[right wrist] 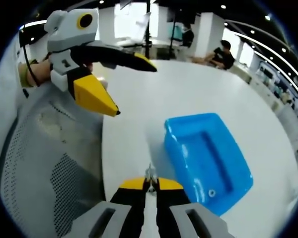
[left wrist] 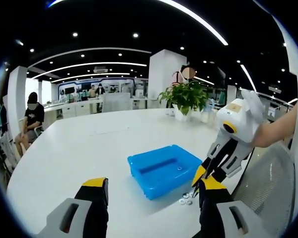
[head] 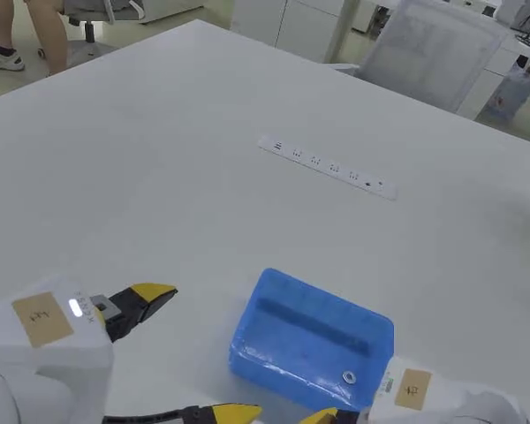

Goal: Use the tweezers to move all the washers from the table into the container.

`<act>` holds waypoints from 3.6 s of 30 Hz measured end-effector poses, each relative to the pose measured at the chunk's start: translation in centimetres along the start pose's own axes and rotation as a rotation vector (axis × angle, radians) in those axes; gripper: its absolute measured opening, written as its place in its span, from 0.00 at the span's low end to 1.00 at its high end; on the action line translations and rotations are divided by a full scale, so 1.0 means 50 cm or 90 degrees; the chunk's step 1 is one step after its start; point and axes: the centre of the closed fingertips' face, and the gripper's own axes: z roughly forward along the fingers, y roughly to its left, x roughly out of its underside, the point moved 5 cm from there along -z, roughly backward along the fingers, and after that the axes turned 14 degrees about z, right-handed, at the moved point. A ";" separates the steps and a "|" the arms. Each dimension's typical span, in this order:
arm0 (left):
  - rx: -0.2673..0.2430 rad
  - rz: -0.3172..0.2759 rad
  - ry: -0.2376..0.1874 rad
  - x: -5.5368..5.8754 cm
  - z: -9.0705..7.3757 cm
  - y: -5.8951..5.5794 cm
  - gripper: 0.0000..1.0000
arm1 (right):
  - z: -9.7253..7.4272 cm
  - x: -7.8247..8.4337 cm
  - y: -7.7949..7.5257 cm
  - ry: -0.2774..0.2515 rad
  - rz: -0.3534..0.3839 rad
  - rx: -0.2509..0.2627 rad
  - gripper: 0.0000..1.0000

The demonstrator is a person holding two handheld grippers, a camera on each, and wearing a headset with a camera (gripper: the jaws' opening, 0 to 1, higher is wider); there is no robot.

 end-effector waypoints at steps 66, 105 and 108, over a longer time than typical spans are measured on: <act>0.010 -0.002 0.006 0.003 0.001 -0.002 0.74 | 0.003 -0.052 -0.195 -0.027 0.176 0.041 0.04; 0.028 -0.001 0.012 0.008 0.003 -0.007 0.72 | -0.077 -0.084 -0.057 -0.059 0.101 -0.024 0.04; 0.027 0.001 0.014 0.008 0.003 -0.007 0.72 | -0.065 -0.081 -0.043 -0.049 0.083 -0.043 0.04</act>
